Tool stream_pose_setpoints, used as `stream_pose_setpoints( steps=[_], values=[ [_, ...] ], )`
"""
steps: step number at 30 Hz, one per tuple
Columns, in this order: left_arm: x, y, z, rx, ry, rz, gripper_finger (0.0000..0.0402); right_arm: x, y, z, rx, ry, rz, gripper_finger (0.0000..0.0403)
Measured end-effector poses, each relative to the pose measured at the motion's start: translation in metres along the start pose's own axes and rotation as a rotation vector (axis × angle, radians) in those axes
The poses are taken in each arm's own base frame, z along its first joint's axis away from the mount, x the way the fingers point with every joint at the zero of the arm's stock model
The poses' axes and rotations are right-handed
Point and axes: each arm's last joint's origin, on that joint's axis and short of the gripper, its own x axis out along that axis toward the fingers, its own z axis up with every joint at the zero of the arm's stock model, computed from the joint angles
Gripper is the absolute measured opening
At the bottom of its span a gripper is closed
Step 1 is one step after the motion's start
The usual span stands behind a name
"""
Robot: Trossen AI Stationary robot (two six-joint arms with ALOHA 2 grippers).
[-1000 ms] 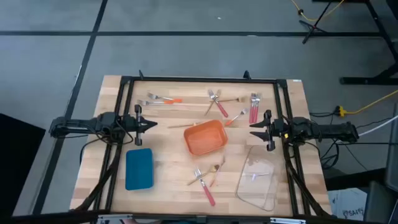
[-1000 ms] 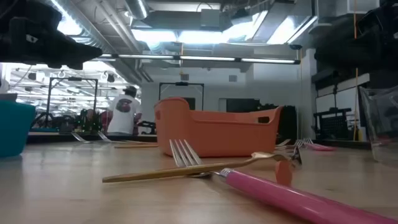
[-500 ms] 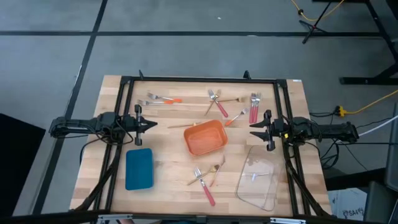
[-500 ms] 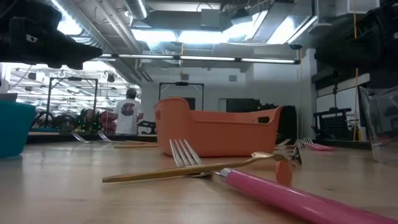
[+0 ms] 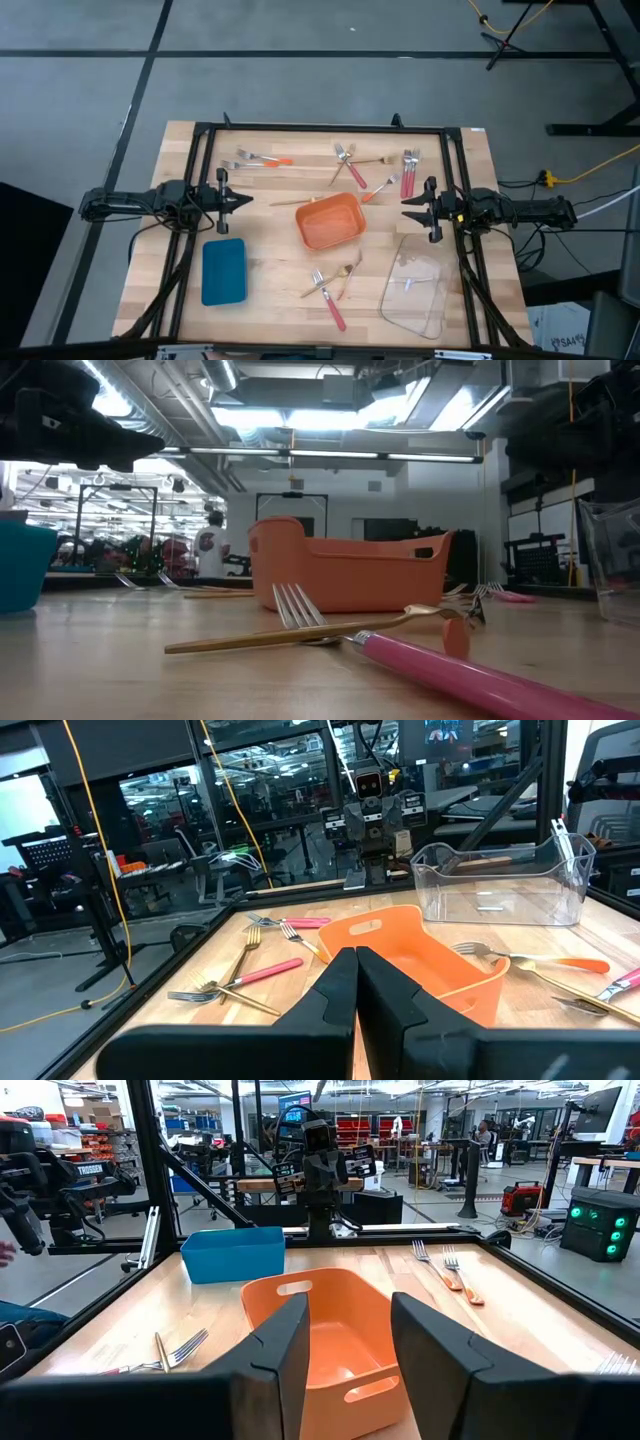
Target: Sort silverware by color (type)
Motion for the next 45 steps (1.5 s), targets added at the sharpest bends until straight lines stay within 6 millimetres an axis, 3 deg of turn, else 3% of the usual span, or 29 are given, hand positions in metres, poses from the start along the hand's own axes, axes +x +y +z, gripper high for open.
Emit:
stream_pose_setpoints(
  steps=[27,36,45],
  values=[
    [0.000,0.000,0.000,0.002,-0.001,0.000,0.0000,0.000,0.002,0.002,0.004,-0.025,0.061,0.0133],
    [0.000,0.000,0.000,0.001,-0.001,0.000,0.0000,0.000,0.002,0.003,0.183,-0.029,0.082,0.0133],
    [0.000,0.000,0.000,0.000,-0.001,0.000,0.0000,-0.002,-0.001,0.020,0.250,-0.208,-0.005,0.0133]
  ],
)
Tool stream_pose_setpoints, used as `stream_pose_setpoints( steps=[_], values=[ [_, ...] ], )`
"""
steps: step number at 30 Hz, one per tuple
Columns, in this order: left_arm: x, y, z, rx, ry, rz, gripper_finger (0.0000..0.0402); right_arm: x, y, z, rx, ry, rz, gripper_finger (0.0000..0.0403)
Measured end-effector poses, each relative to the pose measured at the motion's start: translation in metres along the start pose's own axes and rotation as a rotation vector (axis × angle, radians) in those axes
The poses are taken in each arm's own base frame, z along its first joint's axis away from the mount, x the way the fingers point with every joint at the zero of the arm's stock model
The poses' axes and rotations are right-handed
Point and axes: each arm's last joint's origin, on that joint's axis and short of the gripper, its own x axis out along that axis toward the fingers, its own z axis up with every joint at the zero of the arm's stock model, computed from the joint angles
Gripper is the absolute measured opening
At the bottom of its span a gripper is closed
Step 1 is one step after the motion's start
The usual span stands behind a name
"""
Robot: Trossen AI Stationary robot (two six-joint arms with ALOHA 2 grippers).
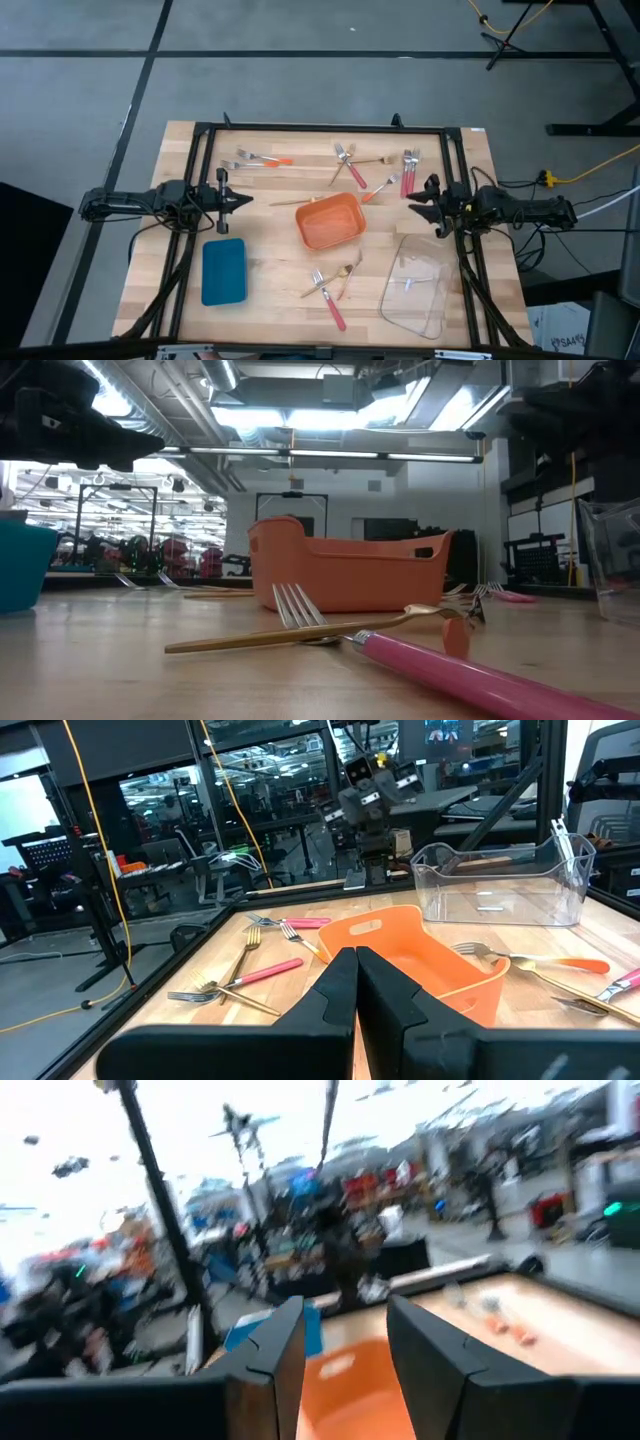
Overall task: Sort silverware by color (type)
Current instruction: Put the pink fork into the orange bin
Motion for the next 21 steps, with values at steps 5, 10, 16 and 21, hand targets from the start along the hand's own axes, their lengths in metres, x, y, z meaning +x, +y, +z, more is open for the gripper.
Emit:
stream_pose_setpoints(
  steps=[5,10,16,21],
  values=[
    [0.000,0.000,0.000,0.000,0.000,0.000,0.0000,0.000,-0.002,0.006,0.009,-0.085,-0.113,0.0133],
    [0.000,0.000,0.000,0.000,-0.001,0.001,0.0000,-0.001,-0.004,0.013,0.012,-0.123,-0.234,0.0133],
    [0.000,0.000,0.001,-0.002,-0.011,0.002,0.0000,0.003,0.000,0.035,-0.045,-0.097,-0.308,0.0133],
    [0.000,0.000,0.001,-0.002,-0.015,0.003,0.0000,0.013,0.002,0.052,-0.089,-0.002,-0.471,0.0133]
  ],
)
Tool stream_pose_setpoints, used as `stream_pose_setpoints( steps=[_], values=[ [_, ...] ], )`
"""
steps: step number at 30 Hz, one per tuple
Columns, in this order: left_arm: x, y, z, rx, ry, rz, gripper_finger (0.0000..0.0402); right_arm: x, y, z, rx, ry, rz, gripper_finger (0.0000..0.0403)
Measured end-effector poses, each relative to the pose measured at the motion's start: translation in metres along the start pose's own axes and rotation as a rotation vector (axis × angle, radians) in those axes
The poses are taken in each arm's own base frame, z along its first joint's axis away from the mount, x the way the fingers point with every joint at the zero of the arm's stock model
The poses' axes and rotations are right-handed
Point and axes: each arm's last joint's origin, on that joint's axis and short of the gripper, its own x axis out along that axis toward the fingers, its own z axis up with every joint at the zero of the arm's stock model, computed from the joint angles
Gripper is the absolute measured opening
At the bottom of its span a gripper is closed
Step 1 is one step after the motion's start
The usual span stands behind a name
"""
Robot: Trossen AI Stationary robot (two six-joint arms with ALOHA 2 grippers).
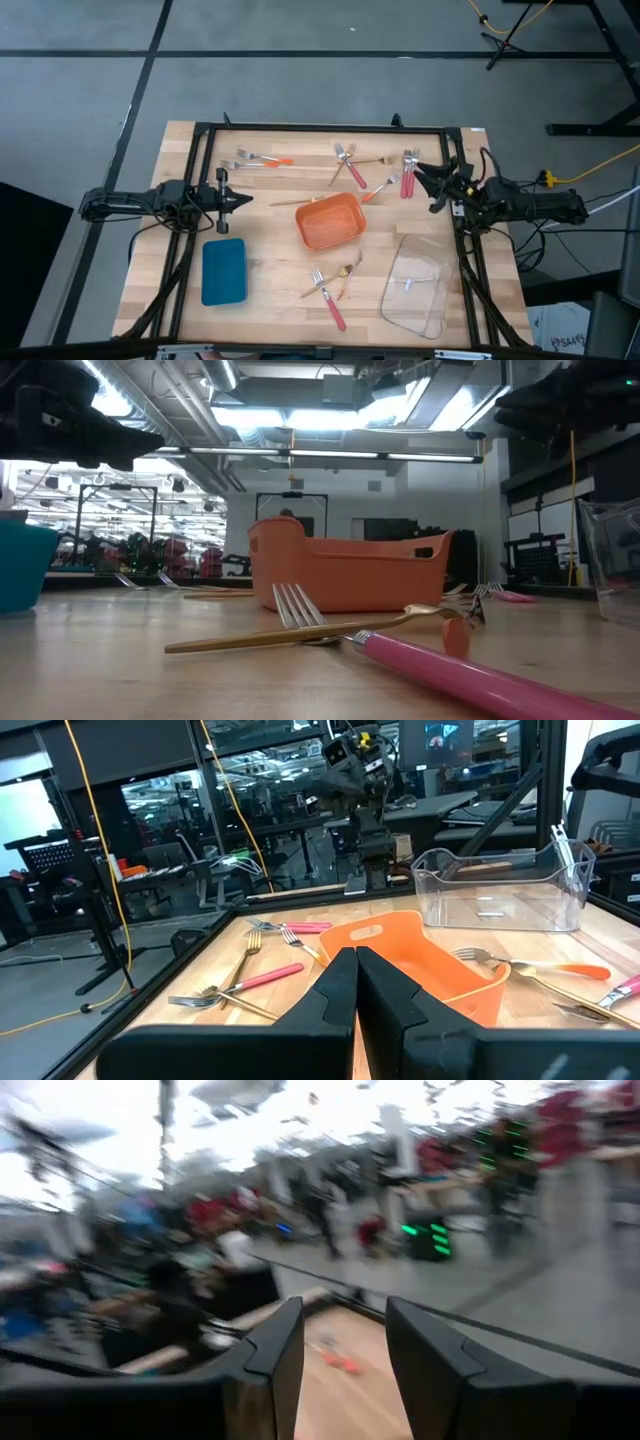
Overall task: Sort silverware by color (type)
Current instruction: Put the pink fork into the orange bin
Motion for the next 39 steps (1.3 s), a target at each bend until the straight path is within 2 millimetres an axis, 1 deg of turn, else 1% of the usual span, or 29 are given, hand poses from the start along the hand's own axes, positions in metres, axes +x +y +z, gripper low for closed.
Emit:
stream_pose_setpoints(
  steps=[9,14,17,20,26,35,39],
  values=[
    [0.000,0.000,0.001,-0.002,-0.010,0.002,0.0000,0.016,0.009,0.034,-0.172,0.177,-0.346,0.0133],
    [0.000,0.000,0.001,-0.002,-0.010,0.001,0.0000,0.022,0.010,0.053,-0.208,0.247,-0.442,0.0133],
    [0.000,0.000,0.001,-0.002,-0.010,0.002,0.0000,0.027,0.006,0.063,-0.216,0.265,-0.501,0.0133],
    [0.000,0.000,0.001,-0.002,-0.010,0.002,0.0000,0.032,0.000,0.068,-0.199,0.273,-0.540,0.0133],
    [0.000,0.000,0.001,-0.002,-0.010,0.002,0.0000,0.047,-0.018,0.066,-0.155,0.355,-0.573,0.0133],
    [0.000,0.000,0.001,-0.002,-0.010,0.002,0.0000,0.074,-0.062,0.046,-0.065,0.580,-0.683,0.0133],
    [0.000,0.000,0.001,-0.001,-0.010,0.002,0.0000,0.085,-0.084,0.034,-0.022,0.675,-0.745,0.0133]
  ],
)
